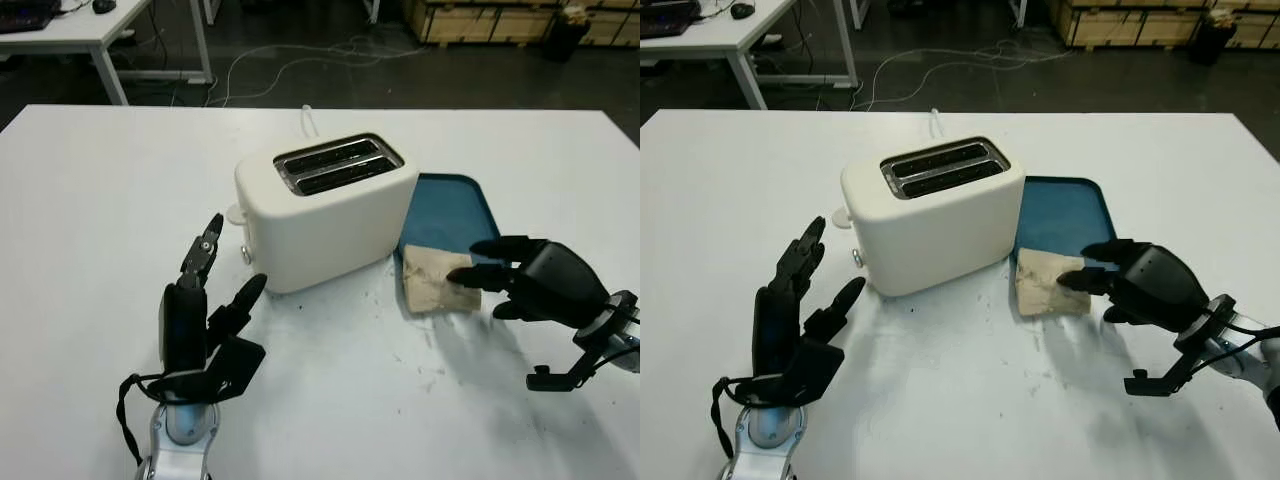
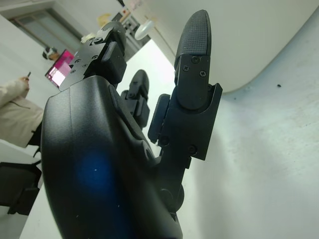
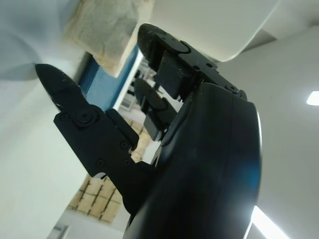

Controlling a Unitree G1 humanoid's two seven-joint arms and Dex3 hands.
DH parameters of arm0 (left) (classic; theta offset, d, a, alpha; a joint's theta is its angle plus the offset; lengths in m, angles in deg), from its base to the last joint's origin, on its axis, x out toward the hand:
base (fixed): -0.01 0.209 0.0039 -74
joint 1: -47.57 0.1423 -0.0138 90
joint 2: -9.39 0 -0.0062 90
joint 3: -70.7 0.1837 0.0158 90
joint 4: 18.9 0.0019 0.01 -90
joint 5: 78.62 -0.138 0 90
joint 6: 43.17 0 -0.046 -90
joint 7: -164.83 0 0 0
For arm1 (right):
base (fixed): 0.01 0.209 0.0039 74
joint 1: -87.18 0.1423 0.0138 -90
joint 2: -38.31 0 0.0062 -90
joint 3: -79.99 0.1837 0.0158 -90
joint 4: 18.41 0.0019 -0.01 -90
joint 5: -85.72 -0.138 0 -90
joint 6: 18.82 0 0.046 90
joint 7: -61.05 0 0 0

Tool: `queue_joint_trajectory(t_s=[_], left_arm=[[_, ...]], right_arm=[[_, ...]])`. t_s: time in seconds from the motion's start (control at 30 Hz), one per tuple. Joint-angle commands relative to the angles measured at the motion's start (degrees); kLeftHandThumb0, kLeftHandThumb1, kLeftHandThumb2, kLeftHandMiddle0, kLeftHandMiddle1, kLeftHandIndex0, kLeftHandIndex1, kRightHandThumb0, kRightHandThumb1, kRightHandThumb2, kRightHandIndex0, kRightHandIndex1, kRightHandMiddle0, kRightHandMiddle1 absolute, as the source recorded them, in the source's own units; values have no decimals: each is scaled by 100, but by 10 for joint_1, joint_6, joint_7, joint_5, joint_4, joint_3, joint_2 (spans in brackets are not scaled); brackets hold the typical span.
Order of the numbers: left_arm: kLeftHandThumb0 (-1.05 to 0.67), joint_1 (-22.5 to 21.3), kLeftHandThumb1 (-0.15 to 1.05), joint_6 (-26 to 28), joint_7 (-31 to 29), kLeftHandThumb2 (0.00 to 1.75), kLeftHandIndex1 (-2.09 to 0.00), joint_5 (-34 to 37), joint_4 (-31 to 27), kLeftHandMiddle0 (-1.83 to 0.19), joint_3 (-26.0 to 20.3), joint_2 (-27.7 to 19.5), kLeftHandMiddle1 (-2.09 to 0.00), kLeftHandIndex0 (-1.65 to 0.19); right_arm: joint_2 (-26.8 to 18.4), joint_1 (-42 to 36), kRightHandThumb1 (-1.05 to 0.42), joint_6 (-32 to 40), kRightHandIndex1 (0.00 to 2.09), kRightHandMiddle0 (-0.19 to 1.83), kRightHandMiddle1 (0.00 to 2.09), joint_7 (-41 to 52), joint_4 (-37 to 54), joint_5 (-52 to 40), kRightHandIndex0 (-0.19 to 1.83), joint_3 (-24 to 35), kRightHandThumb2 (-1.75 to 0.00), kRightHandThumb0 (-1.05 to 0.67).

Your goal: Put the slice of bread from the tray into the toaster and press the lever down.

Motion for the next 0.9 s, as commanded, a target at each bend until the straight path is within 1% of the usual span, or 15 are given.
queue_joint_trajectory(t_s=[0.0, 0.07, 0.17, 0.27, 0.37, 0.5, 0.73, 0.87], left_arm=[[-64, 1, 92, 4, -2, 29, 0, -3, -7, -44, 1, -1, 0, -33], [-64, 1, 92, 2, -2, 29, 0, -3, -7, -44, 1, -1, 0, -33], [-64, 1, 92, 0, -1, 29, 0, -4, -5, -44, 1, -2, 0, -33], [-65, 0, 92, -1, -1, 28, 0, -3, -4, -44, -1, -3, 0, -33], [-65, 1, 92, 2, -2, 28, 0, -2, -6, -44, -2, -2, 0, -33], [-63, 1, 92, -2, -1, 27, 0, -1, -5, -45, -3, -4, -1, -34], [-64, -1, 92, 3, -3, 28, 0, -3, -8, -45, -4, -6, -1, -34], [-63, -1, 92, 3, -5, 27, 0, 2, -8, -45, -5, -7, -1, -34]], right_arm=[[0, 15, -40, 11, 1, 70, 0, -47, -27, 22, 69, -26, -1, -42], [5, 29, -40, 19, 1, 69, 0, -94, -52, 35, 70, -49, 0, -41], [15, 49, -38, 46, 3, 75, 3, -163, -85, 58, 75, -86, 0, -37], [22, 65, -39, 67, 4, 79, 3, -198, -112, 66, 77, -116, -1, -31], [27, 76, -40, 90, 5, 82, 3, -221, -129, 70, 80, -140, -1, -29], [32, 88, -43, 105, 3, 82, 2, -236, -146, 69, 78, -166, -1, -24], [41, 106, -44, 118, 1, 79, 0, -259, -171, 64, 76, -200, 0, -27], [48, 112, -44, 119, 0, 82, 1, -269, -185, 64, 74, -214, 0, -29]])
